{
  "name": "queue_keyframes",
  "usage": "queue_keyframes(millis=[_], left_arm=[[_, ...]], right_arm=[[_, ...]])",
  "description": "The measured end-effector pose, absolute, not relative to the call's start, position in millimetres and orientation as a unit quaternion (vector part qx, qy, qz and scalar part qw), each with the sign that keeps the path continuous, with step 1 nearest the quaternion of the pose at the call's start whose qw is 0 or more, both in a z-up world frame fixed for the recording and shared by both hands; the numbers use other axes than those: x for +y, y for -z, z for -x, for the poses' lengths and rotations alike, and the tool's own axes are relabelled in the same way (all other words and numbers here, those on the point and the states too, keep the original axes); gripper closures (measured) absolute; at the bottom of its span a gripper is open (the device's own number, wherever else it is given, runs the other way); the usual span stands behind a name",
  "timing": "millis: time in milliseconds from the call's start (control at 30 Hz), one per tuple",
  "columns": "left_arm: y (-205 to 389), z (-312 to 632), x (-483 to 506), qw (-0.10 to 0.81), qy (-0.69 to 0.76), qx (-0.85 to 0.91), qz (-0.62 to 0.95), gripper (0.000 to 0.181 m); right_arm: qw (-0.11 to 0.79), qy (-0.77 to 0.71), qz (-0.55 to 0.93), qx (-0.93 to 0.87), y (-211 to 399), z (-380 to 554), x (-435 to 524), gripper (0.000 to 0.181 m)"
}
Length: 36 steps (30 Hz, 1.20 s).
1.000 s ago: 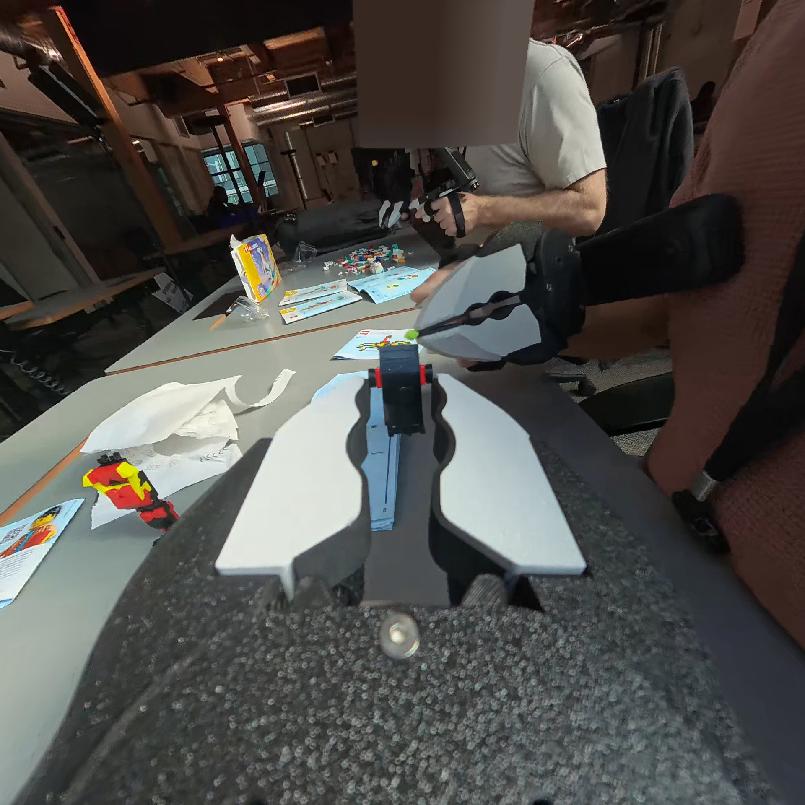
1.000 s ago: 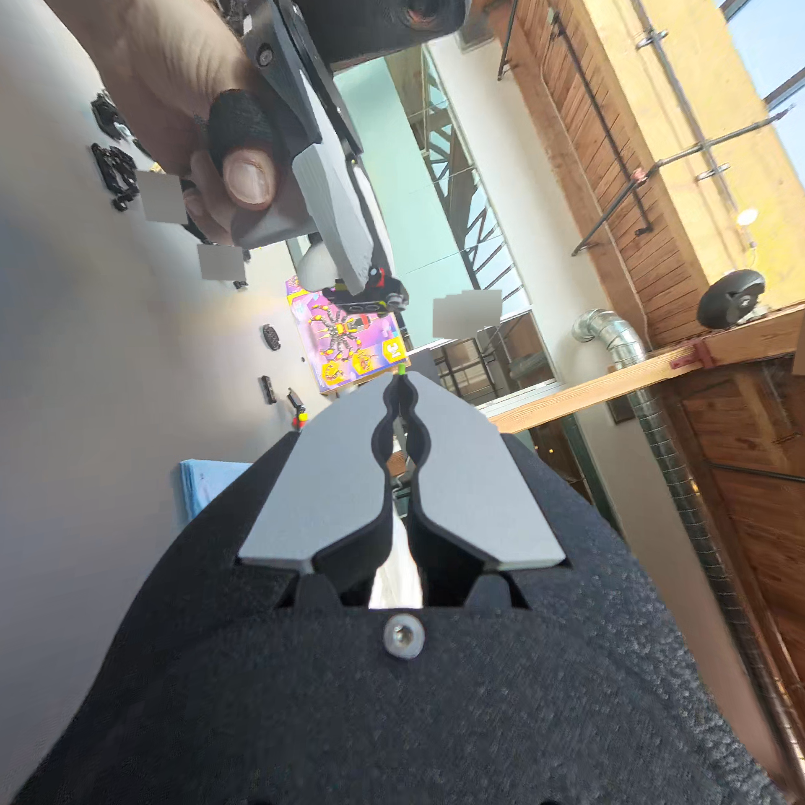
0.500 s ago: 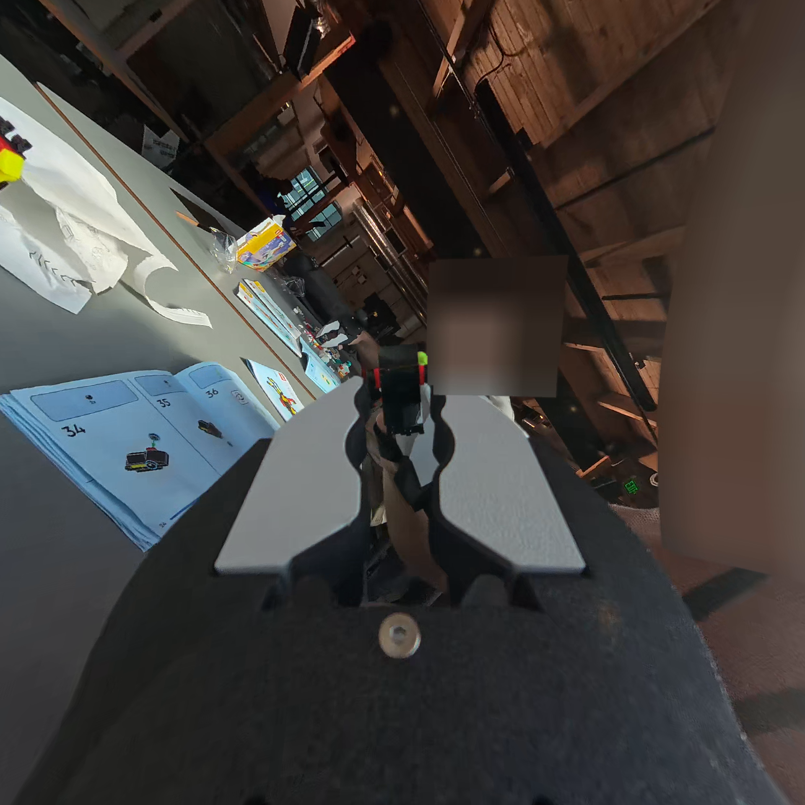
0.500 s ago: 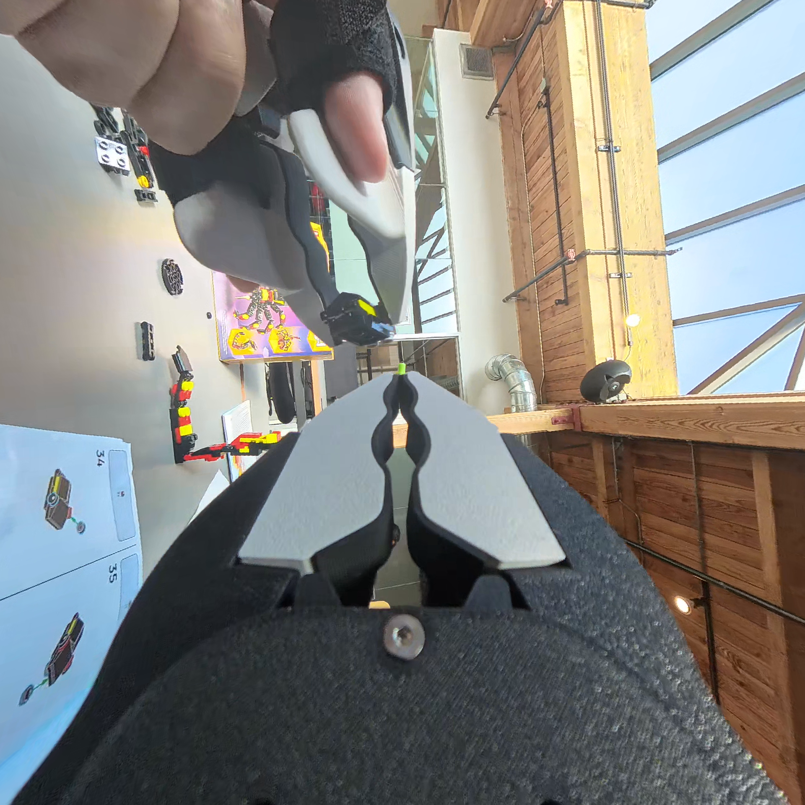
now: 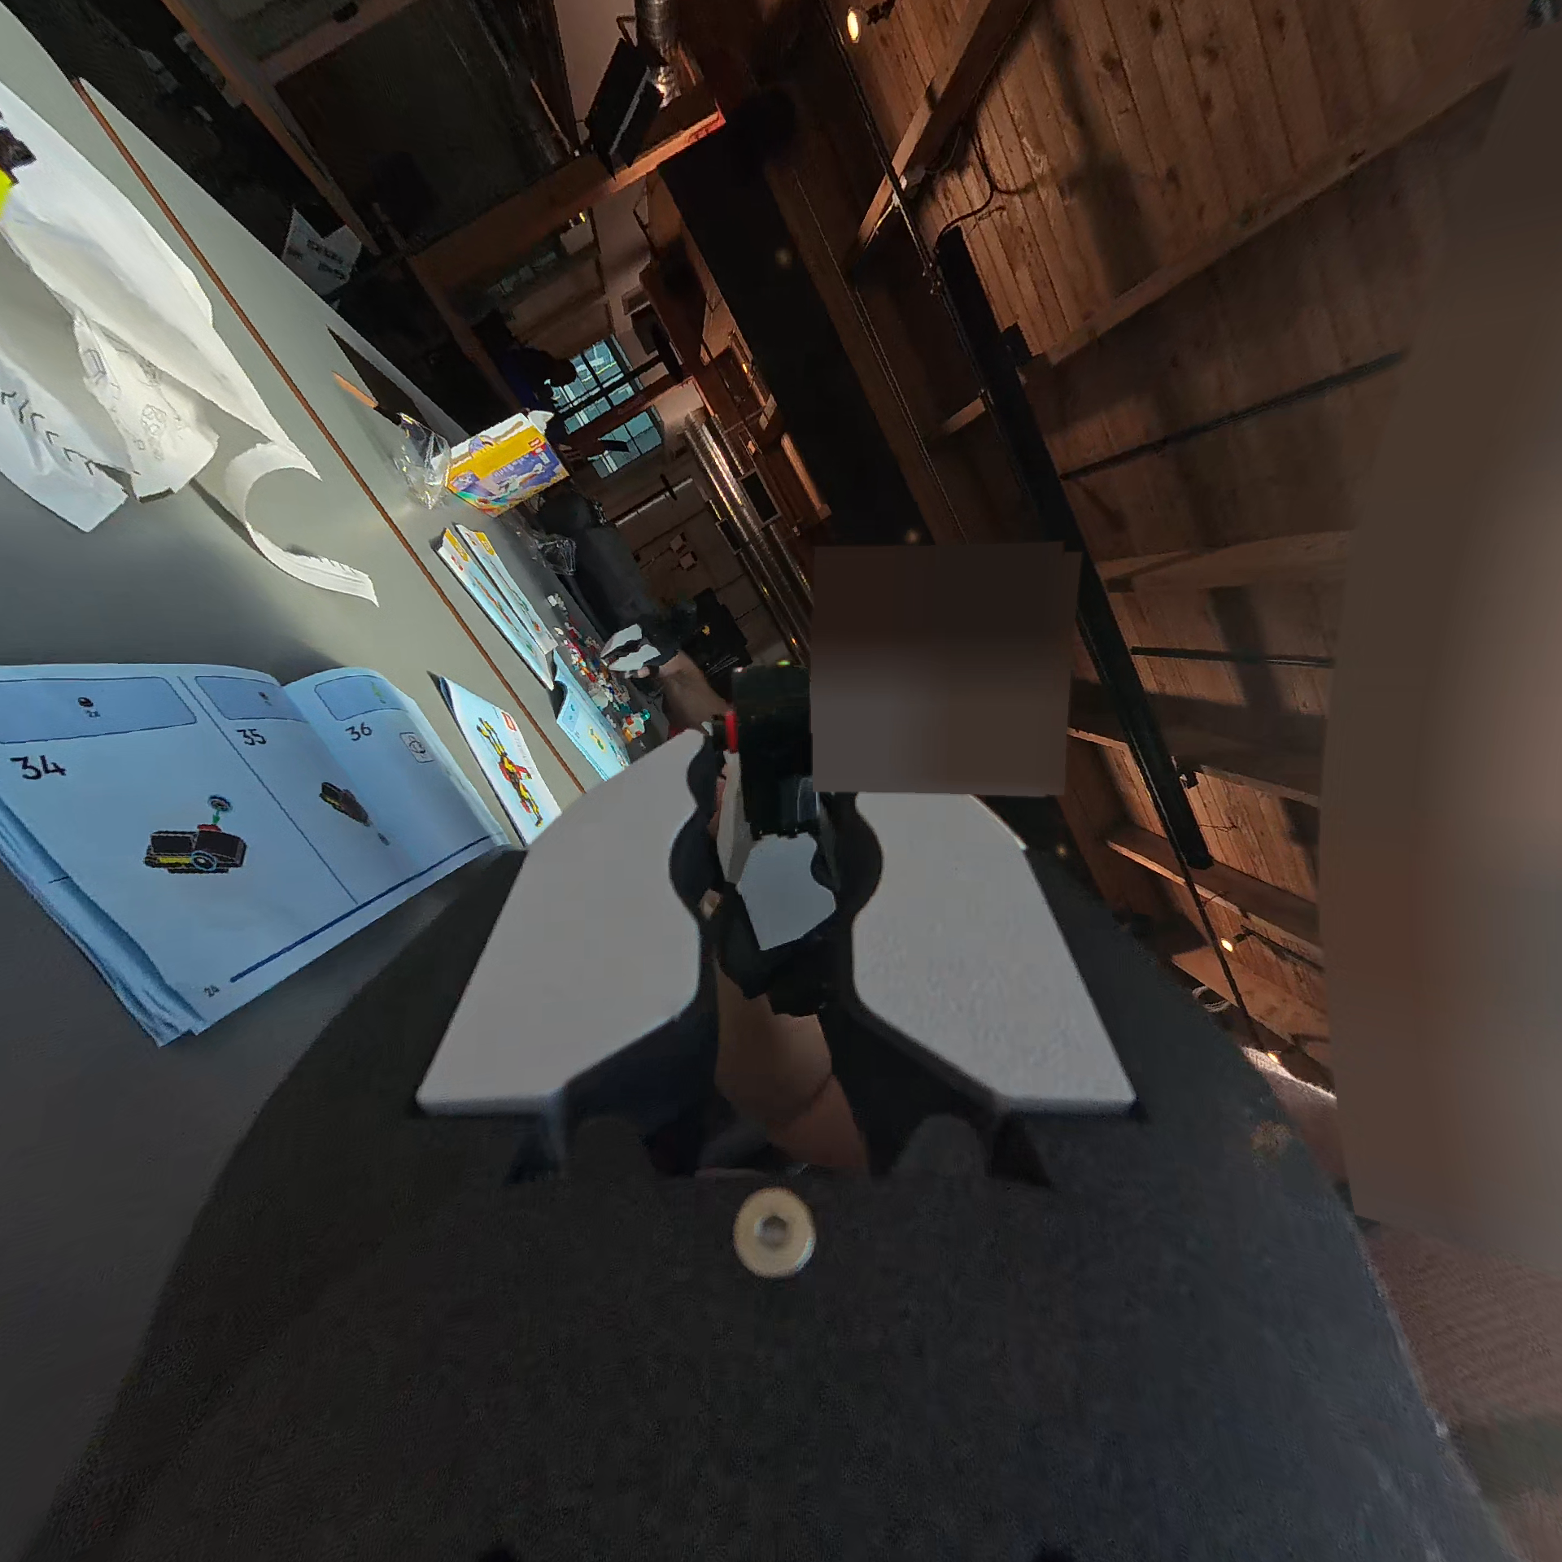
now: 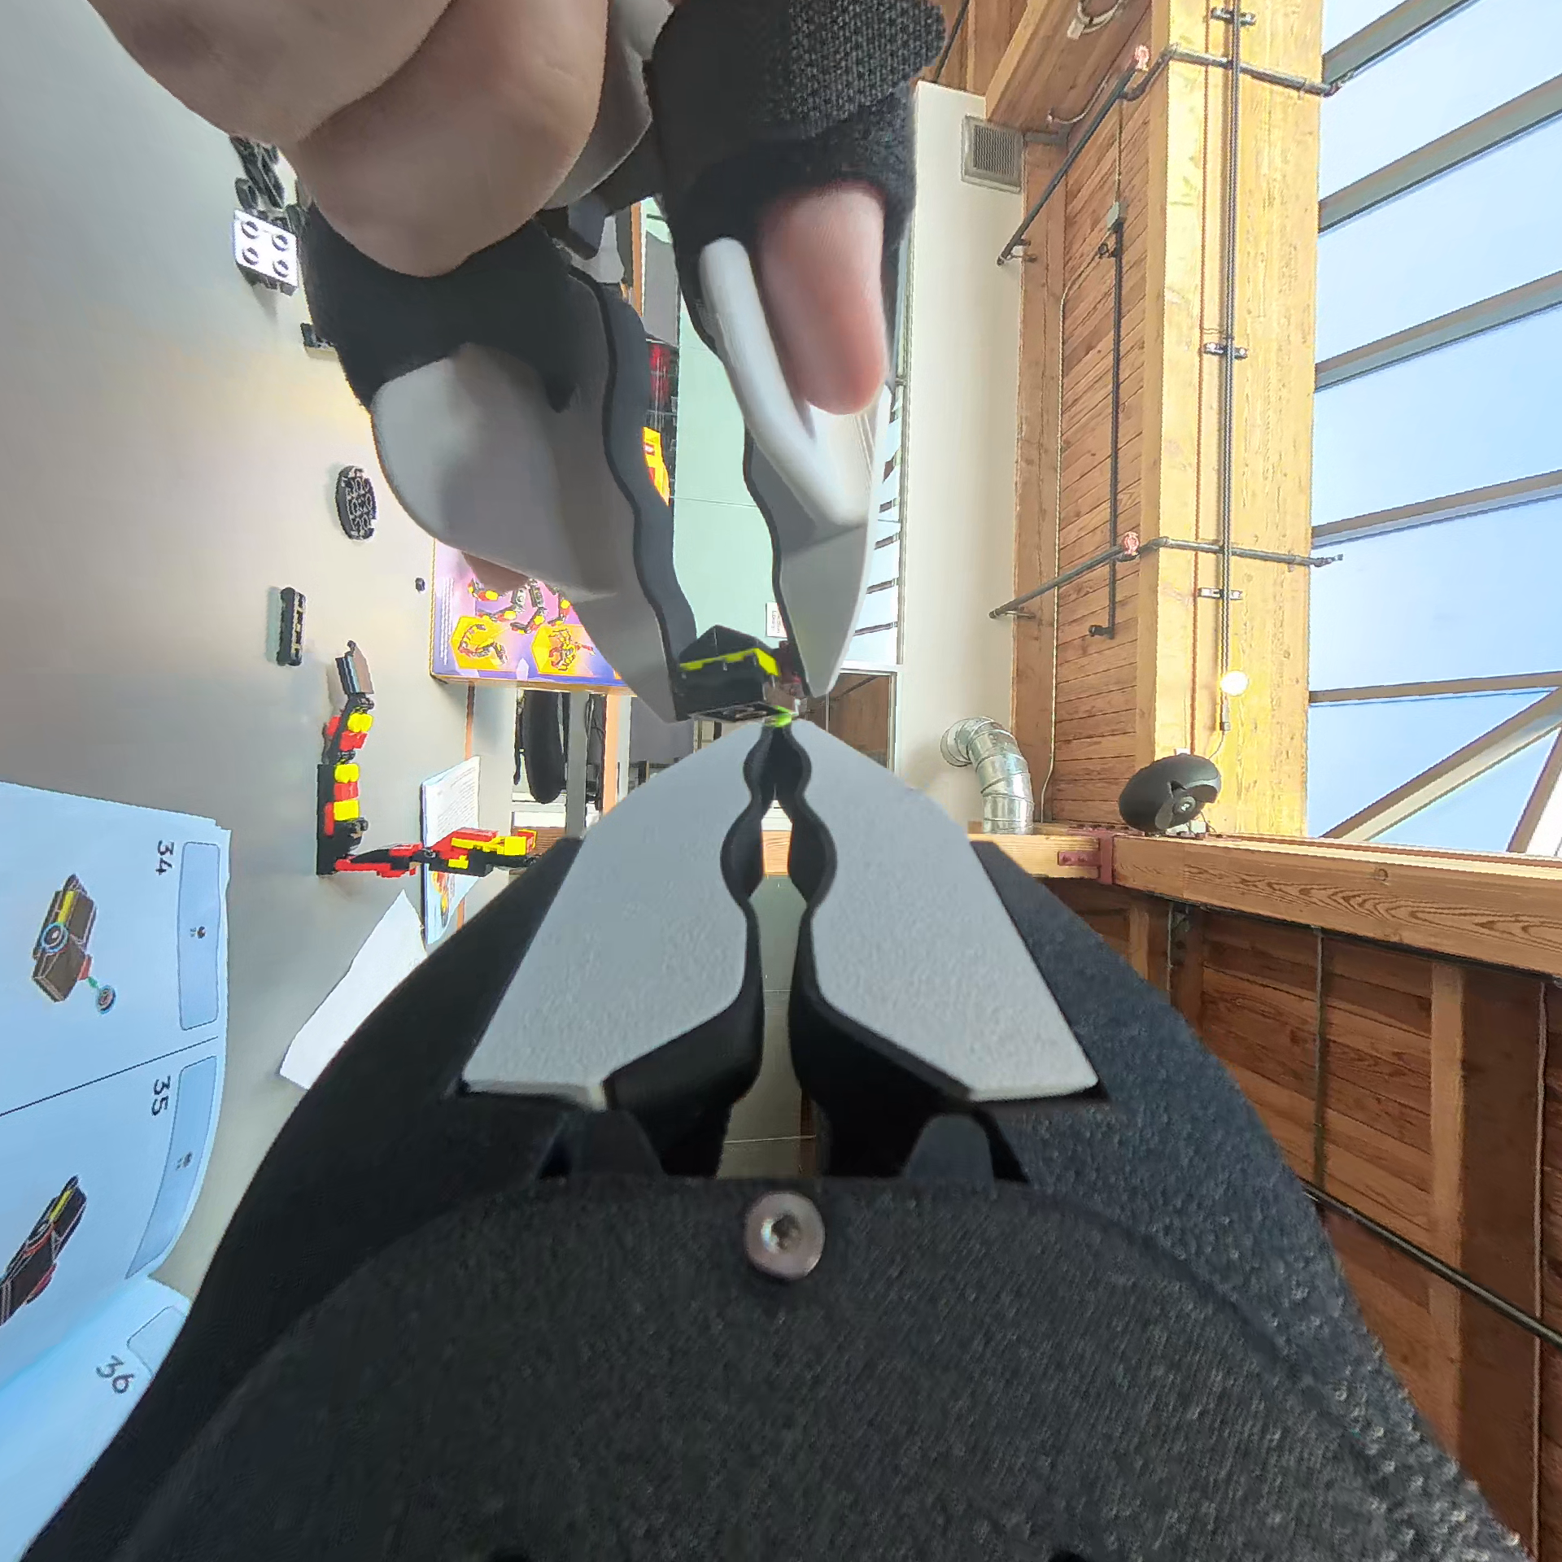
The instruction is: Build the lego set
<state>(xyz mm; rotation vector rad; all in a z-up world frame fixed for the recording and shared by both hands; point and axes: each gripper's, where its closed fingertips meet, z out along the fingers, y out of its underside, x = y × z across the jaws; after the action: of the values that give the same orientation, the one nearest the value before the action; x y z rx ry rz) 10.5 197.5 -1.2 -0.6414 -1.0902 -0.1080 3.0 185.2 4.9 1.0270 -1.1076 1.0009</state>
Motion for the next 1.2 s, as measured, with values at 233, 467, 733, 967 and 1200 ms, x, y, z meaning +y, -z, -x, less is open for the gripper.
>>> queue_keyframes(millis=[233, 467, 733, 967, 1200], left_arm=[[8, -9, 198, 0.799, 0.065, -0.512, 0.308, 0.154], [12, -10, 201, 0.804, 0.092, -0.506, 0.298, 0.154], [11, -12, 200, 0.817, 0.109, -0.498, 0.269, 0.155], [17, -14, 189, 0.822, 0.104, -0.504, 0.245, 0.155], [26, -29, 149, 0.784, -0.03, -0.511, 0.35, 0.155]], right_arm=[[0.621, -0.427, -0.463, -0.466, -4, -1, 185, 0.181], [0.62, -0.424, -0.476, -0.458, -1, -2, 186, 0.181], [0.621, -0.421, -0.481, -0.453, -1, -3, 185, 0.181], [0.559, -0.439, -0.443, -0.546, 10, 12, 187, 0.181], [-0.017, -0.434, -0.164, -0.885, 104, 30, 210, 0.175]])
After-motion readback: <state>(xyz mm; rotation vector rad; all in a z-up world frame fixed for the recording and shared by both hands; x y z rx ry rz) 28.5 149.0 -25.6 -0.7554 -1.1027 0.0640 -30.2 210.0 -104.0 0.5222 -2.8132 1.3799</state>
